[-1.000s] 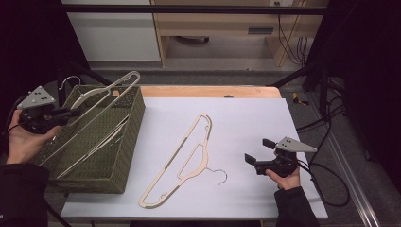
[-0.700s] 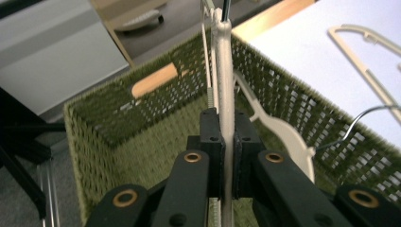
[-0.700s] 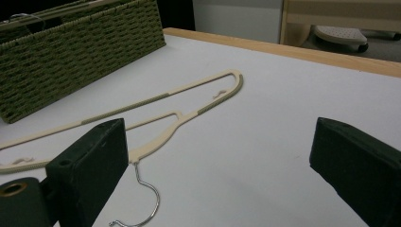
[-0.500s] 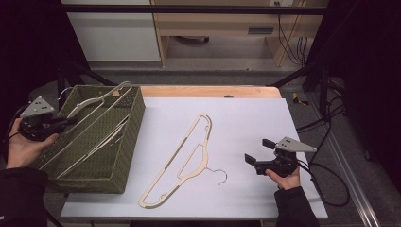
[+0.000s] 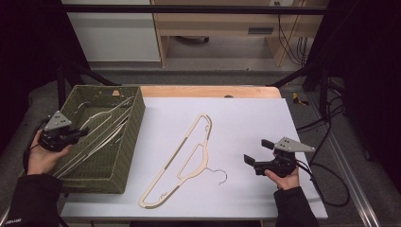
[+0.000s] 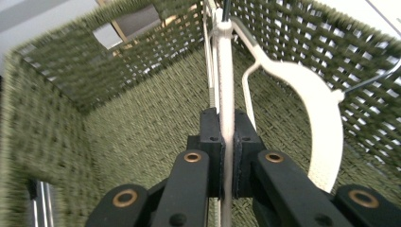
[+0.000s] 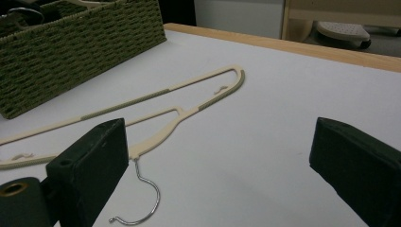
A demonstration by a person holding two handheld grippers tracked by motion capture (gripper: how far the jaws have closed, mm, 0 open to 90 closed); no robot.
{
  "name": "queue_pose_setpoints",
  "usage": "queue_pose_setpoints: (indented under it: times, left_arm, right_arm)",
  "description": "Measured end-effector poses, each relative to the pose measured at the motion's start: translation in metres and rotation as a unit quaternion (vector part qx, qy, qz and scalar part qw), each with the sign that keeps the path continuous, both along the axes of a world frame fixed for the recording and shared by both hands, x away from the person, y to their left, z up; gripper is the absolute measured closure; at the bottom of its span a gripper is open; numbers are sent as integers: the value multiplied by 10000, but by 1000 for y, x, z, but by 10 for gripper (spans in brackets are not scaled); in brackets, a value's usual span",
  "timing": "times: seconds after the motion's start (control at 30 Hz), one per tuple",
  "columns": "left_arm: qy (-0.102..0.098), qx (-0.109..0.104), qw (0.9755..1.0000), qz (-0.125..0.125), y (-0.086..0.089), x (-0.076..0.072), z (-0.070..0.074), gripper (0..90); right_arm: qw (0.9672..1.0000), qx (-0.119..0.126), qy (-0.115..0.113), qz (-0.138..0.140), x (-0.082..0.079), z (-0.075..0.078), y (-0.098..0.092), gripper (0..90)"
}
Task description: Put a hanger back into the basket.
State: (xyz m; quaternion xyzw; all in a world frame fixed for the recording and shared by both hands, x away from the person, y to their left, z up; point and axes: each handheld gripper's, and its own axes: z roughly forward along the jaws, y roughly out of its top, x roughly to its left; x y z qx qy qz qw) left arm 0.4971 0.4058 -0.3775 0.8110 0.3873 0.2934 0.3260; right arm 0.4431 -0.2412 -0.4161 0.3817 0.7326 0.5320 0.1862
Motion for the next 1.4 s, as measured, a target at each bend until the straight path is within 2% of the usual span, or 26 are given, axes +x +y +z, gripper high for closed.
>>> queue_pose_setpoints:
  times: [0.03, 0.07, 0.13, 0.23, 0.27, 0.3, 0.37, 0.43, 0.63, 0.73, 0.77, 0.83, 0.87, 1.03, 1.1, 1.23, 1.33, 1.37, 1.4]
  left_arm:
    - [0, 0, 10000, 0, 0, 0, 0, 857]
    - [53, 122, 9999, 16, -2, 0, -7, 858]
    - [2, 75, 10000, 21, -3, -1, -12, 856]
    - [74, 25, 10000, 14, -2, -2, -13, 845]
    - [334, -49, 9994, -41, -3, -1, -15, 834]
    - [334, -49, 9994, -41, -3, -1, -15, 823]
    - [571, 32, 9983, -93, -5, 0, -17, 810]
    - [753, -119, 9969, -177, -8, 0, -18, 795]
    - [924, -107, 9952, -296, -14, -1, -18, 732]
    - [862, -81, 9957, -329, -16, -3, -17, 710]
    - [844, -141, 9958, -334, -16, -3, -16, 692]
    - [833, -132, 9958, -357, -15, -4, -15, 645]
    - [756, -141, 9964, -358, -15, -5, -13, 620]
    - [648, -190, 9969, -399, -15, -9, -8, 567]
    - [472, -314, 9975, -416, -16, -13, -3, 562]
    - [334, -359, 9981, -375, -17, -17, 6, 547]
    - [-4, -642, 9975, -302, -23, -27, 20, 519]
    - [-4, -642, 9975, -302, -23, -27, 20, 505]
    - [-254, -808, 9961, -264, -28, -33, 28, 478]
  right_arm:
    - [10000, 1, -3, -3, 0, 0, 0, 59]
    - [10000, -2, -2, -4, 0, 0, 0, 59]
    - [10000, 7, 7, -4, 0, 0, 1, 59]
    - [10000, -9, 14, 0, 0, -1, 1, 59]
    - [10000, -13, 15, 7, 0, -1, 1, 59]
    - [10000, -13, 15, 7, 0, -1, 1, 59]
    - [10000, -14, 20, 8, 0, -1, 1, 59]
    - [10000, -11, 42, 9, 0, -1, 2, 59]
    - [10000, -21, 50, 30, 0, -2, 2, 59]
    - [10000, -21, 45, 38, 0, -2, 2, 59]
    - [10000, -21, 52, 40, 0, -2, 2, 59]
    - [10000, -15, 59, 43, 0, -2, 3, 59]
    - [10000, -14, 61, 49, 0, -2, 3, 59]
    - [10000, -8, 63, 47, 0, -2, 3, 60]
    - [10000, -13, 62, 59, 0, -2, 3, 60]
    - [10000, -10, 73, 55, 0, -1, 3, 60]
    - [9999, 4, 60, 102, 0, -1, 4, 61]
    - [9999, 4, 60, 102, 0, -1, 4, 61]
    - [9998, -30, 86, 162, -1, -1, 5, 62]
